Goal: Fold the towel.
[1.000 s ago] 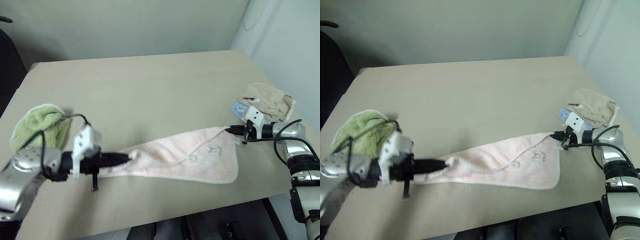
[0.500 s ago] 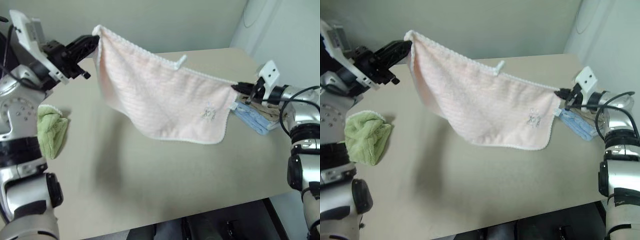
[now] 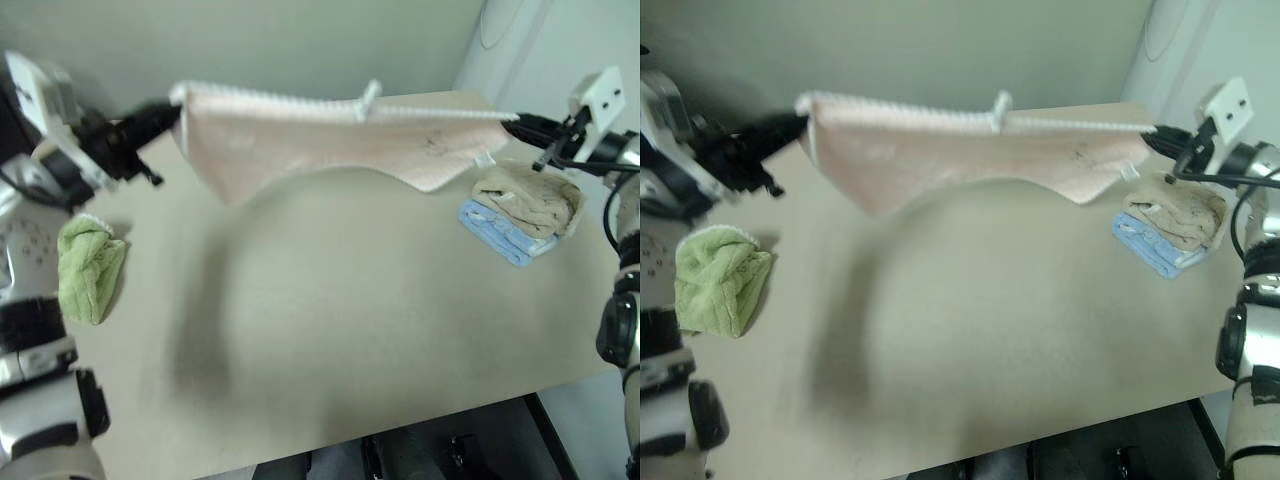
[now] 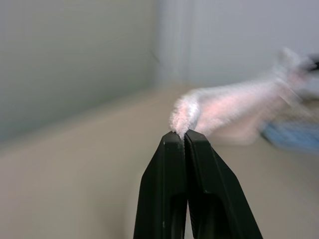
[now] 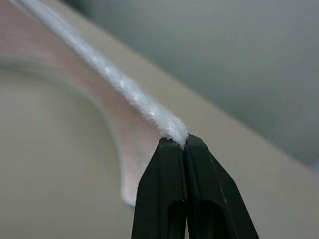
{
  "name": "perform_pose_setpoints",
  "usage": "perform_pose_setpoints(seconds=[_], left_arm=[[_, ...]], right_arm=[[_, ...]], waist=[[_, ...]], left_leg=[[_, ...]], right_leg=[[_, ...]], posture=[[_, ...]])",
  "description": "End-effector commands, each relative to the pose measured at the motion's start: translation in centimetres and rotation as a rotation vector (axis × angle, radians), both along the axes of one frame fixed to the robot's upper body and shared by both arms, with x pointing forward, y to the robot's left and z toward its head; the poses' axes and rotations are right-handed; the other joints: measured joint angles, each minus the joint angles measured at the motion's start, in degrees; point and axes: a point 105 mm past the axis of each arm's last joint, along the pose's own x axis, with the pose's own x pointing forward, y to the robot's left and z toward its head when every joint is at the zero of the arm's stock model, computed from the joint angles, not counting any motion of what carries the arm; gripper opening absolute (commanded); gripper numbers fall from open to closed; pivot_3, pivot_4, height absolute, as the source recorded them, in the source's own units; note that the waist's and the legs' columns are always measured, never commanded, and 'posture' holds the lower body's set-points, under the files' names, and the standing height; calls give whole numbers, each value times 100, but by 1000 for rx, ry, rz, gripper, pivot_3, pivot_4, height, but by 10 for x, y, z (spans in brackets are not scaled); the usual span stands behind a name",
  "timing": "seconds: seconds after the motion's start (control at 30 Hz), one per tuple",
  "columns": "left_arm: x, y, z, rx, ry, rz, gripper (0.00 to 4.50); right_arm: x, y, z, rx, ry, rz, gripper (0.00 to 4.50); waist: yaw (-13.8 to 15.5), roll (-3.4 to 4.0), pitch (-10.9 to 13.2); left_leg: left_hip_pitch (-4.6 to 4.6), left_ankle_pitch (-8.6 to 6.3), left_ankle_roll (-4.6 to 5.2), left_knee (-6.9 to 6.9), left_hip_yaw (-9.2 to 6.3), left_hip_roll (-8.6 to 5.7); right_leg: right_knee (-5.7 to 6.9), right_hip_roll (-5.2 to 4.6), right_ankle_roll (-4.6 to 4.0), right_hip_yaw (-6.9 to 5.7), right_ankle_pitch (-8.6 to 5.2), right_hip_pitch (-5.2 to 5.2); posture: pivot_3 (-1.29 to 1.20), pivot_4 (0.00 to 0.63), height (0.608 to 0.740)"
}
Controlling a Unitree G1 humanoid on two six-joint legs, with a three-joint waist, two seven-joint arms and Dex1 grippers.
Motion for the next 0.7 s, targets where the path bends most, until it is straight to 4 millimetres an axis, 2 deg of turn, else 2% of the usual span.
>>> perform_pose_setpoints(seconds=[0.03,0.13,0.3,0.37,0.47,0.57,0.7], left_arm=[[-29,-6,10,18,-9,-61,45],[-60,-14,-28,92,157,-149,45],[-80,-13,-50,114,275,-167,45],[-80,-11,-53,112,289,-157,45],[-78,-8,-59,131,302,-138,45],[-74,-4,-61,108,310,-113,45],[-55,2,-69,81,304,-33,45]], right_arm=[[-23,10,5,9,46,95,0],[-55,12,-43,-82,264,168,0],[-83,11,-70,-132,436,213,0],[-87,10,-77,-152,467,214,0],[-88,8,-88,-178,495,210,0],[-83,10,-88,-178,488,213,0],[-59,17,-95,-233,437,169,0]], waist=[[4,-4,3],[27,-3,3],[66,-3,4],[66,-3,4],[72,-7,2],[75,-6,2],[73,-5,1]], left_leg=[[1,0,0,5,0,-1],[14,5,-8,12,0,0],[92,-1,11,34,1,-5],[116,-32,70,50,1,-5],[166,-52,96,56,1,-9],[168,-59,94,60,1,-13],[167,-64,82,53,0,-8]], right_leg=[[1,0,2,1,-4,0],[4,1,0,3,-6,3],[15,-1,-2,6,-10,92],[16,-1,-5,7,-9,120],[5,-3,-28,7,-22,174],[5,-3,-12,9,-16,175],[8,1,-4,9,-17,167]], posture=[[0,150,740],[0,150,740],[0,150,740],[0,150,740],[0,150,740],[0,150,740],[0,150,740]])
